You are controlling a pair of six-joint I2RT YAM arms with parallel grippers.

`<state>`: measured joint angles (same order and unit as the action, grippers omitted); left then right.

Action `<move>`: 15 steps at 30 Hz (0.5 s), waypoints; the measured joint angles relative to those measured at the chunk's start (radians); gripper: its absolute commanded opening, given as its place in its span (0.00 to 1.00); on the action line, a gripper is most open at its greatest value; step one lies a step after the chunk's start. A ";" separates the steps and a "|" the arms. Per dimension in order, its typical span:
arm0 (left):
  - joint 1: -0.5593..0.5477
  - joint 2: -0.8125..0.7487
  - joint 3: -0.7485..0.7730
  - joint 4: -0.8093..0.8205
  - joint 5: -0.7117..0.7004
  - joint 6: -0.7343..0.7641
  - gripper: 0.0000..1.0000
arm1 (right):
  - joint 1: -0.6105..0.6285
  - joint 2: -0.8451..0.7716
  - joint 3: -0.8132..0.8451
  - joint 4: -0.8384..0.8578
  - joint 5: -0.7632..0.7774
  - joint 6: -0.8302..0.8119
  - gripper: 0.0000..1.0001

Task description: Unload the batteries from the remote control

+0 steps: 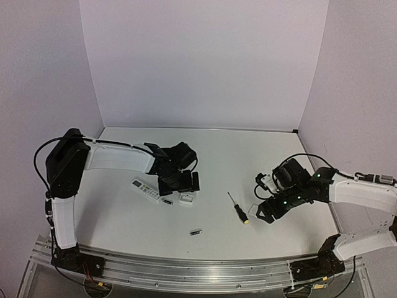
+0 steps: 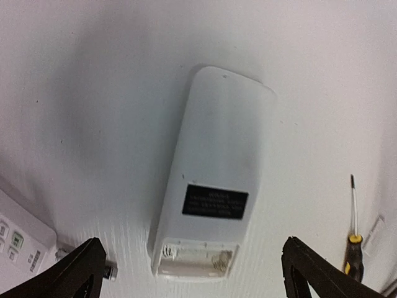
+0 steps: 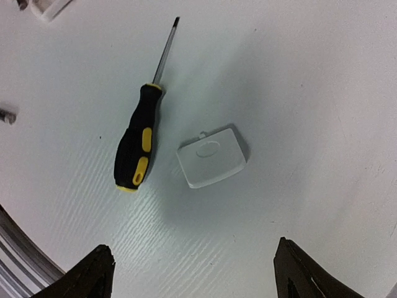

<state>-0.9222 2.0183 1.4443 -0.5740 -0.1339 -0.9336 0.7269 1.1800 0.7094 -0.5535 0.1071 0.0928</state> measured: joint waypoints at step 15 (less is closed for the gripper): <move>0.000 -0.184 -0.279 0.236 0.161 0.103 1.00 | -0.044 0.226 0.033 -0.052 -0.019 -0.438 0.83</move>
<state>-0.9222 1.8339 1.1651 -0.3380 0.0268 -0.8309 0.6827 1.4057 0.7424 -0.6056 0.0883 -0.3455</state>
